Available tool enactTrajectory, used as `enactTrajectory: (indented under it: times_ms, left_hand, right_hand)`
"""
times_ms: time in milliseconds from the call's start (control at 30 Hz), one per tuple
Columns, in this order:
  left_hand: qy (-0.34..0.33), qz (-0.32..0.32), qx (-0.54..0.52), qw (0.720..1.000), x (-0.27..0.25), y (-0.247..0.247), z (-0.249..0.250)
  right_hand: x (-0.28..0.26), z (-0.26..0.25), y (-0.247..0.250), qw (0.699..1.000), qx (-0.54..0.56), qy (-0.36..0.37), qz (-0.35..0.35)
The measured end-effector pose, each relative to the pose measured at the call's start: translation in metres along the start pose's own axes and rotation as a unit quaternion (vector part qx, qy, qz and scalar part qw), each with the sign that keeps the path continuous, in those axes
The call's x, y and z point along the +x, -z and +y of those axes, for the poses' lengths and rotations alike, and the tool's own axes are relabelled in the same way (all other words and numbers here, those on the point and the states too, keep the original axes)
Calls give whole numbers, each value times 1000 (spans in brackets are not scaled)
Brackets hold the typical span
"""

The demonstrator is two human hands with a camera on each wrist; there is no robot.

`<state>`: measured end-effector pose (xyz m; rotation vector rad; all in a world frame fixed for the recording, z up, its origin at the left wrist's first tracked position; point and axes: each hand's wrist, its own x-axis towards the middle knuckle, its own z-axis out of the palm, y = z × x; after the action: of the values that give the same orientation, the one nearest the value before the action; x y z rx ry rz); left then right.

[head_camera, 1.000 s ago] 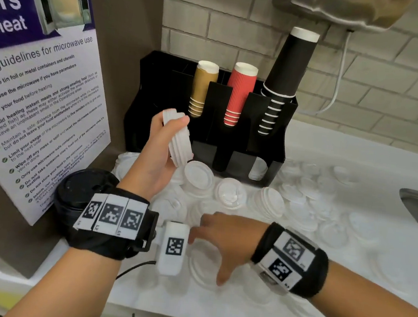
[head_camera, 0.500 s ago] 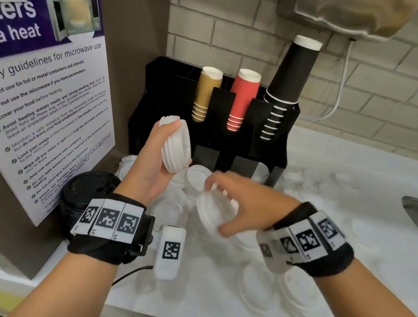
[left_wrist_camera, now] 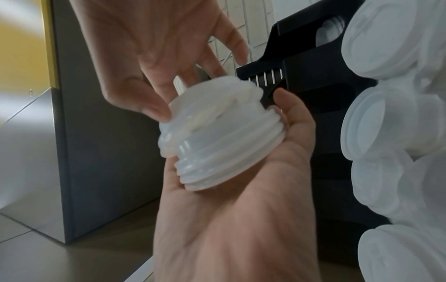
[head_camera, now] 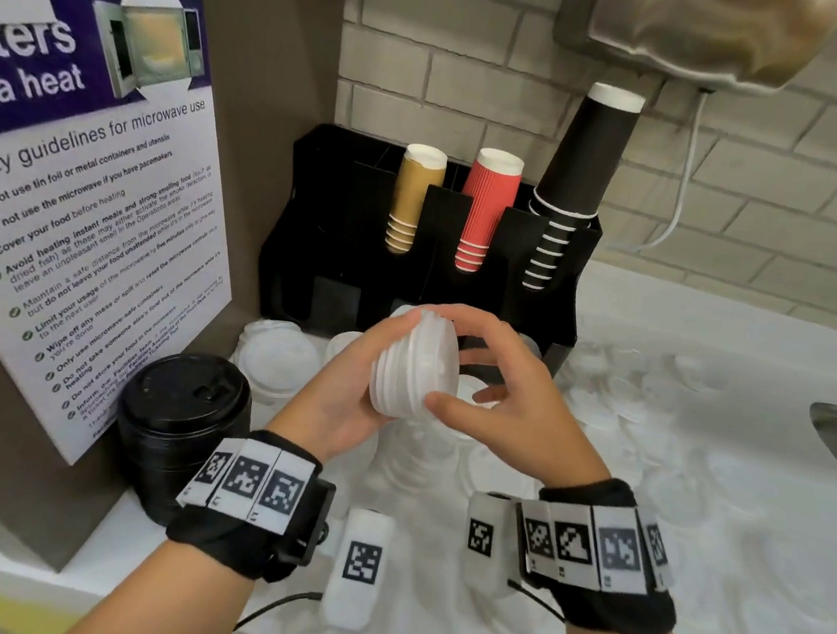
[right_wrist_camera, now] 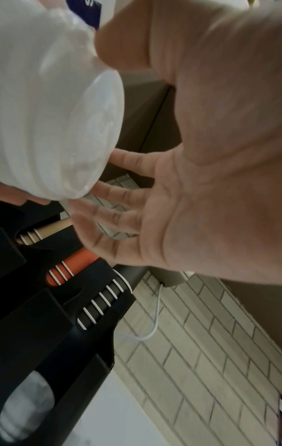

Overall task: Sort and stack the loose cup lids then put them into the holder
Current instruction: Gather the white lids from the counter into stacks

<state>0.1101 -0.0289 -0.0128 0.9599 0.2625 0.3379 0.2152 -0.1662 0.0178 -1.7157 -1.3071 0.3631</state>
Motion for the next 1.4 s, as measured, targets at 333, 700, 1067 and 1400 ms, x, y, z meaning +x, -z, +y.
enactTrajectory:
  times_ms: [333,700,1067,1400]
  left_hand:
    - [4,29,-20,999,-2,-3,-5]
    - [-37,82,-72,993,-5,7,5]
    - [-41,99,-96,990,-10,7,14]
    - [-48,103,-115,987,-8,6,16]
  right_hand:
    - [0,-2,-11,1000,-2,2,16]
    - [28,19,0,992,-56,-79,-78]
    - [52,59,-32,837,-378,-143,-369]
    - [54,55,-15,873,-327,-144,-331]
